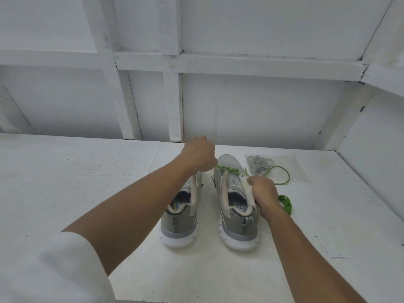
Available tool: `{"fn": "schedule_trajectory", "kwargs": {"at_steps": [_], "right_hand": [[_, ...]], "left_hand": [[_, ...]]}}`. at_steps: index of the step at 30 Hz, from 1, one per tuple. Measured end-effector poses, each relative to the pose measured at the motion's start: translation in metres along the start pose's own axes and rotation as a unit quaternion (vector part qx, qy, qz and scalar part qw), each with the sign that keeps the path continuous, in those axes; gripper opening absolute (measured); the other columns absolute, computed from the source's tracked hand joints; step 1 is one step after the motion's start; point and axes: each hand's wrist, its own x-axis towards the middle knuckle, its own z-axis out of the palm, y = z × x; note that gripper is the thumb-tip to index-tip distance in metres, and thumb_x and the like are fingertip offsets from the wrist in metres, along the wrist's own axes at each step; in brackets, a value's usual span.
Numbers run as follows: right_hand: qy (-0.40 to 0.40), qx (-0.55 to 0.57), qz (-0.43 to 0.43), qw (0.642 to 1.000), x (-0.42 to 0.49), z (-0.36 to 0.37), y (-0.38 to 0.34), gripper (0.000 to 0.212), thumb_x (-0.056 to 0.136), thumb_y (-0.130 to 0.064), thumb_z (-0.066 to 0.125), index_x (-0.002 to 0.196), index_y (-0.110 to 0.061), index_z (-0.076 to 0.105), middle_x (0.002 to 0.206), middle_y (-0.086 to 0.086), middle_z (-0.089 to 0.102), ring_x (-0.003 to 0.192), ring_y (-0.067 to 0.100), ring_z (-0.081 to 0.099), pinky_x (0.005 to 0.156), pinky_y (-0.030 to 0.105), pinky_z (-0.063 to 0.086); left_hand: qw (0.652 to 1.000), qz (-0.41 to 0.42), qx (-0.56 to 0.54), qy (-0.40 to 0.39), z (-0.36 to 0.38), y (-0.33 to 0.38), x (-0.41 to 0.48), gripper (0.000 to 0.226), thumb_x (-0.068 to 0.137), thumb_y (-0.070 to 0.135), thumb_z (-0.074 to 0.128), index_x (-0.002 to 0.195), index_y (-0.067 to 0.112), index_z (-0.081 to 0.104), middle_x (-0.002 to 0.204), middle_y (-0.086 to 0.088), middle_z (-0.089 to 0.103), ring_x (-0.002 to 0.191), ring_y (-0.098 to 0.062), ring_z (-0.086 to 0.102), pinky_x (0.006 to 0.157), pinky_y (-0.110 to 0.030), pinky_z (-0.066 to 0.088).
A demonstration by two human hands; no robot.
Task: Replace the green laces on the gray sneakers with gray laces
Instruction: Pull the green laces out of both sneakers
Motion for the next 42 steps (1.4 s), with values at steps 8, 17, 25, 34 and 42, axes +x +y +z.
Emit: {"fn": "schedule_trajectory", "kwargs": {"at_steps": [8, 17, 25, 34, 42], "right_hand": [[-0.017, 0.009, -0.015, 1.000, 0.007, 0.001, 0.003, 0.021, 0.089, -0.013, 0.052, 0.077, 0.003, 0.055, 0.080, 0.014, 0.051, 0.075, 0.023, 0.045, 0.066, 0.033, 0.032], [-0.033, -0.151, -0.147, 0.977, 0.017, -0.010, -0.025, 0.021, 0.084, -0.018, 0.061, 0.105, -0.016, 0.063, 0.097, -0.003, 0.060, 0.091, 0.015, 0.053, 0.076, 0.024, 0.036], [-0.138, -0.325, -0.267, 0.897, 0.039, 0.003, -0.060, 0.015, 0.085, -0.014, 0.060, 0.093, -0.021, 0.070, 0.104, -0.003, 0.067, 0.096, 0.015, 0.059, 0.076, 0.024, 0.040], [-0.146, -0.475, -0.304, 0.813, 0.052, 0.035, -0.060, 0.004, 0.076, -0.018, 0.066, 0.076, -0.021, 0.066, 0.089, -0.003, 0.057, 0.092, 0.021, 0.058, 0.076, 0.032, 0.048], [-0.050, -0.542, -0.295, 0.785, 0.064, 0.017, -0.071, 0.017, 0.085, -0.022, 0.057, 0.096, -0.024, 0.069, 0.110, -0.001, 0.061, 0.108, 0.026, 0.051, 0.091, 0.038, 0.043]], "left_hand": [[0.995, -0.036, -0.093, 0.010, 0.004, 0.031, -0.019, 0.037, 0.093, 0.017, 0.046, 0.126, 0.001, 0.038, 0.128, -0.020, 0.047, 0.119, -0.036, 0.044, 0.092, -0.040, 0.039], [0.954, -0.122, -0.273, -0.015, 0.037, 0.071, -0.038, 0.038, 0.097, 0.022, 0.042, 0.129, 0.002, 0.041, 0.133, -0.024, 0.039, 0.121, -0.040, 0.043, 0.098, -0.041, 0.037], [0.892, -0.200, -0.402, 0.046, 0.044, 0.062, -0.041, 0.036, 0.093, 0.012, 0.041, 0.126, 0.007, 0.056, 0.123, -0.020, 0.060, 0.115, -0.037, 0.053, 0.084, -0.033, 0.040], [0.787, -0.300, -0.537, 0.053, 0.050, 0.065, -0.038, 0.036, 0.092, 0.008, 0.042, 0.124, 0.010, 0.058, 0.125, -0.010, 0.061, 0.112, -0.027, 0.056, 0.076, -0.025, 0.035], [0.752, -0.336, -0.561, 0.083, 0.052, 0.070, -0.038, 0.028, 0.096, 0.010, 0.041, 0.121, 0.008, 0.054, 0.121, -0.012, 0.061, 0.106, -0.027, 0.057, 0.073, -0.027, 0.036]]}}
